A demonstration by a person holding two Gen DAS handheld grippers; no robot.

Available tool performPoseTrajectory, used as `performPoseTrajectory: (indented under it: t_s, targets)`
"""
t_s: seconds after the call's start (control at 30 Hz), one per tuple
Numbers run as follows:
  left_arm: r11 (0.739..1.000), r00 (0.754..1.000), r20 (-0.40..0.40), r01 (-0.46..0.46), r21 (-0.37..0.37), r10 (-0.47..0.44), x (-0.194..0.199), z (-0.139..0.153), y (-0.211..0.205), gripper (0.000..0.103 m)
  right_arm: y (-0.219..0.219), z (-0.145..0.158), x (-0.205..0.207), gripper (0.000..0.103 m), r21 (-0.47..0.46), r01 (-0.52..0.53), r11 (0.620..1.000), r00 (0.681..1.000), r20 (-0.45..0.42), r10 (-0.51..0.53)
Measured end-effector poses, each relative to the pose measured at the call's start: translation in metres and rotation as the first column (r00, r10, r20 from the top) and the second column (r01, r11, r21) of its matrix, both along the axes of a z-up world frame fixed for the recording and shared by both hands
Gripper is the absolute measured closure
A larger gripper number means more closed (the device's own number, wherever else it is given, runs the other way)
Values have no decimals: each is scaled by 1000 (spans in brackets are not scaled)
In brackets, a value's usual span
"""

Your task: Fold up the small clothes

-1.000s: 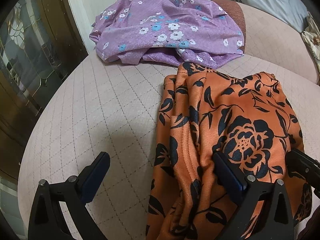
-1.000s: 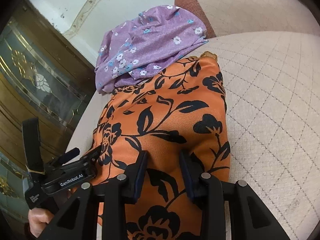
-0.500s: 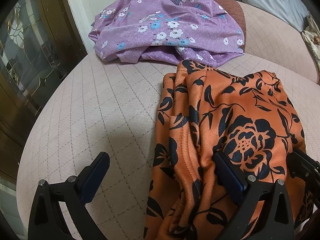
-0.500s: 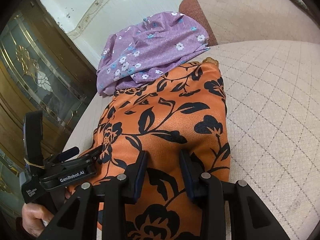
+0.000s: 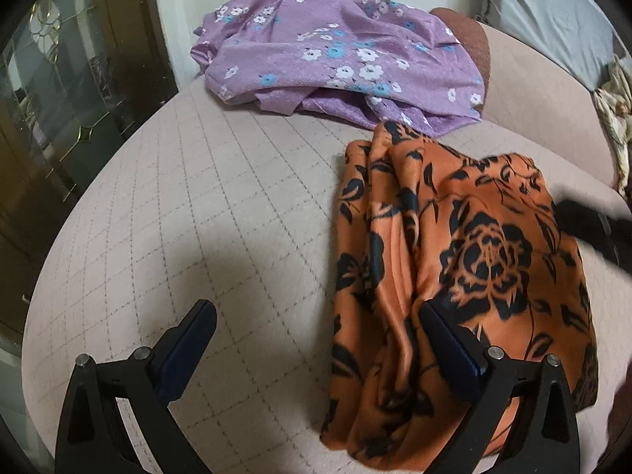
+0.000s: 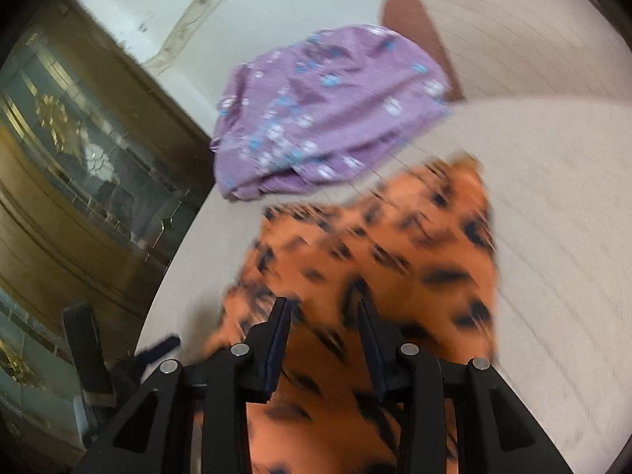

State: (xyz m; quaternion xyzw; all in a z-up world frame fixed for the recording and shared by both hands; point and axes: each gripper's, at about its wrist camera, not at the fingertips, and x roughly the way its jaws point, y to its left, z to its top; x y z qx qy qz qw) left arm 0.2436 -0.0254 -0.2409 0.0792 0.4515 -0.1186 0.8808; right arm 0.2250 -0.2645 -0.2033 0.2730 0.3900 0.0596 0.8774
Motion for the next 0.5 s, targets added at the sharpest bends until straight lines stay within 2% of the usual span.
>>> performPoseTrajectory:
  t_s: [0.13, 0.2, 0.27, 0.3, 0.4, 0.5]
  targets:
    - [1000, 999, -15, 28, 7, -28, -1, -7, 0, 0, 23, -11, 55, 64, 43, -42, 998, 996, -72, 45]
    - [1000, 999, -29, 29, -3, -29, 3, -9, 2, 0, 32, -35, 87, 64, 86, -43, 995, 987, -149, 55]
    - [999, 999, -42, 28, -18, -28, 8, -12, 4, 0, 40, -48, 104, 65, 0, -29, 1000, 983, -183, 29]
    - [999, 998, -53, 27, -33, -29, 10, -12, 5, 0, 42, -48, 108, 65, -23, -33, 999, 984, -176, 28]
    - [997, 997, -73, 24, -69, -29, 13, -11, 7, 0, 36, -44, 107, 65, 7, -34, 999, 979, -199, 34]
    - [997, 999, -41, 24, -75, -27, 9, -4, 6, 0, 24, -34, 90, 65, 41, -42, 998, 983, -177, 49]
